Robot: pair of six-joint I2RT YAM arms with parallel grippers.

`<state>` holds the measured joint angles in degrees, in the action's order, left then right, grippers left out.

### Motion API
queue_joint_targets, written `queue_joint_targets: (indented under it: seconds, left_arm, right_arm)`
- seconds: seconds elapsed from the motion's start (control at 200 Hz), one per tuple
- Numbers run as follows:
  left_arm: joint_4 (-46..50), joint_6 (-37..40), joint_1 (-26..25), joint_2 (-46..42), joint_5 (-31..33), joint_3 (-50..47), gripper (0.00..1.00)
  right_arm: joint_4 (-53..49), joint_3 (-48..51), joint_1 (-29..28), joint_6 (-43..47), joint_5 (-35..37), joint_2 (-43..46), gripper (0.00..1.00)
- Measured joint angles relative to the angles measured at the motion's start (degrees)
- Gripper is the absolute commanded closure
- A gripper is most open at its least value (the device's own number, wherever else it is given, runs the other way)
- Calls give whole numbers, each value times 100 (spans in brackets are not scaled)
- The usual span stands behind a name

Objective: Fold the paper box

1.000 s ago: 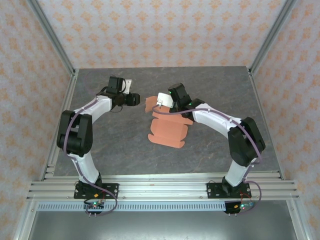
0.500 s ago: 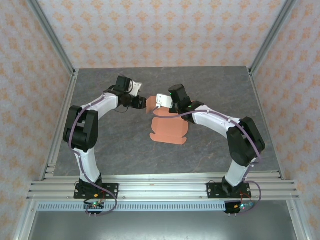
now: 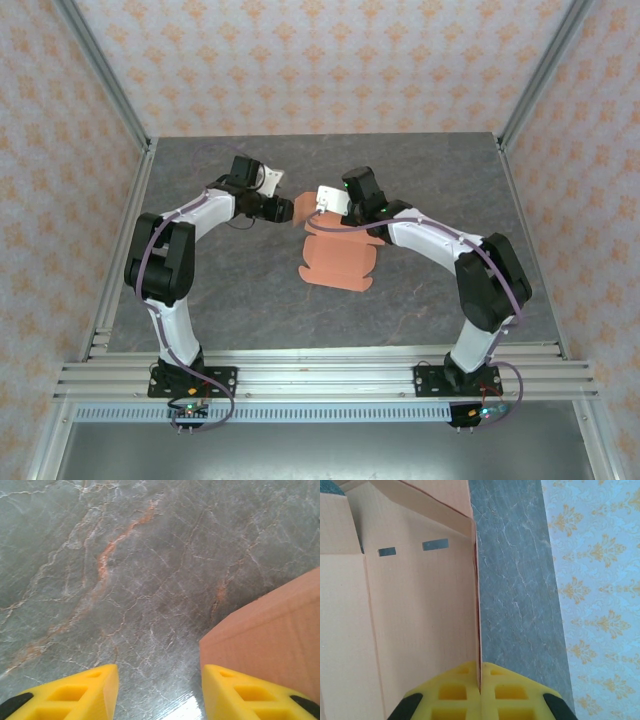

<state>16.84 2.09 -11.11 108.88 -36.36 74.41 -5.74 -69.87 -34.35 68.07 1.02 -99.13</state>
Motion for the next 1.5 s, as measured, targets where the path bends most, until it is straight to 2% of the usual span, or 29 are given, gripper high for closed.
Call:
queue_joint_targets:
  seconds: [0.455,0.981,1.501]
  left_arm:
    - [105,614,-175,83,-874,170,52]
    - [533,1005,-229,682,-1189,638,52]
    - [555,1198,-286,756,-1644,656,53]
  right_arm:
    - [122,2,39,87,-76,-2,100]
    - [1513,778,39,876,225,-76,100]
    - [3571,1668,-2,1687,568,-407,100]
